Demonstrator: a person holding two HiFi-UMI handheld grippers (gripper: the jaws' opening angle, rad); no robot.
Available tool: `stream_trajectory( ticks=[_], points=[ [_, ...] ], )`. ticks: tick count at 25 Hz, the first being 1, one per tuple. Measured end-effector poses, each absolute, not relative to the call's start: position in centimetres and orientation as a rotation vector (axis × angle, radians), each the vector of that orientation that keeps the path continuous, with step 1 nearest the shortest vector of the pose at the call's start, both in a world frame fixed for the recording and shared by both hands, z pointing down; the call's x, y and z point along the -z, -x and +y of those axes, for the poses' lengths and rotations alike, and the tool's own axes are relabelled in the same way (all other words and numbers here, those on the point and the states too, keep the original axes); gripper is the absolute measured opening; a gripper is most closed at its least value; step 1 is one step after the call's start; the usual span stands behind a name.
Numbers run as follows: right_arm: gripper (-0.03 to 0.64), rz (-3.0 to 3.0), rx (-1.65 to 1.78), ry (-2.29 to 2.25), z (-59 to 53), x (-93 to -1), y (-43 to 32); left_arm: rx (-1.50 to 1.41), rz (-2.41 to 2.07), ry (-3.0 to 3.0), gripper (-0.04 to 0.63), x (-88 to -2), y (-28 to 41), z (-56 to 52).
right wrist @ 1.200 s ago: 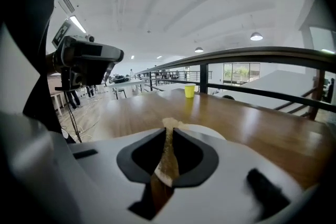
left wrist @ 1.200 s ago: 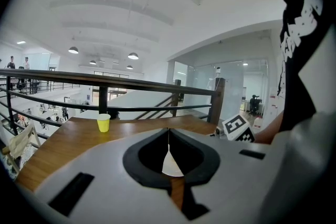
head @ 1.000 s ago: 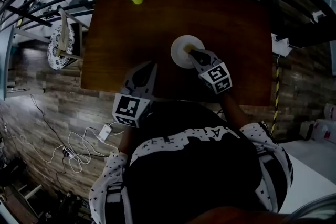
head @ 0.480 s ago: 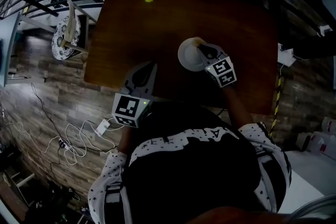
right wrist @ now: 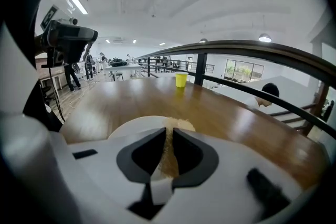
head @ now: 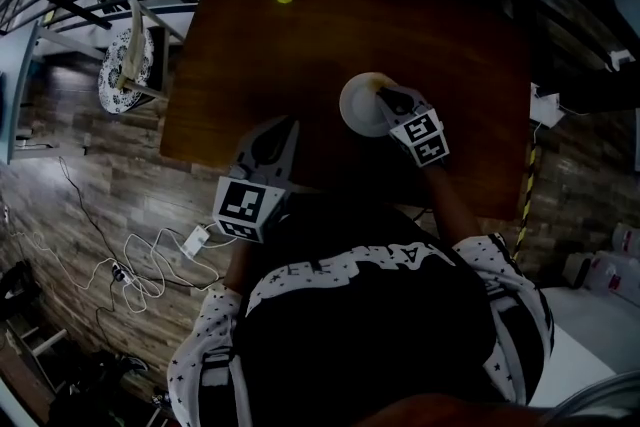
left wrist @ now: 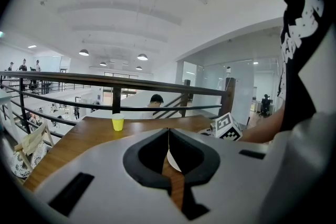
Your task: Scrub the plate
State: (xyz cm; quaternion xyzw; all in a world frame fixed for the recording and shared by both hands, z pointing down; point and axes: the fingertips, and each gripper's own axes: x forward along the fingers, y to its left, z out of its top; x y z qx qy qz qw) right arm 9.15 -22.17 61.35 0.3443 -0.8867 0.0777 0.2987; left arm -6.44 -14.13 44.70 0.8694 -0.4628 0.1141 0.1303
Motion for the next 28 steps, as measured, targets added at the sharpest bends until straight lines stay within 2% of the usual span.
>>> stream_trajectory(
  ticks=[28],
  points=[
    [0.049, -2.356, -0.257, -0.906, -18.6, -61.8, -10.0, -0.322, -1.285, -2.568, 0.014, -44.5, 3.9, -13.3]
  ],
)
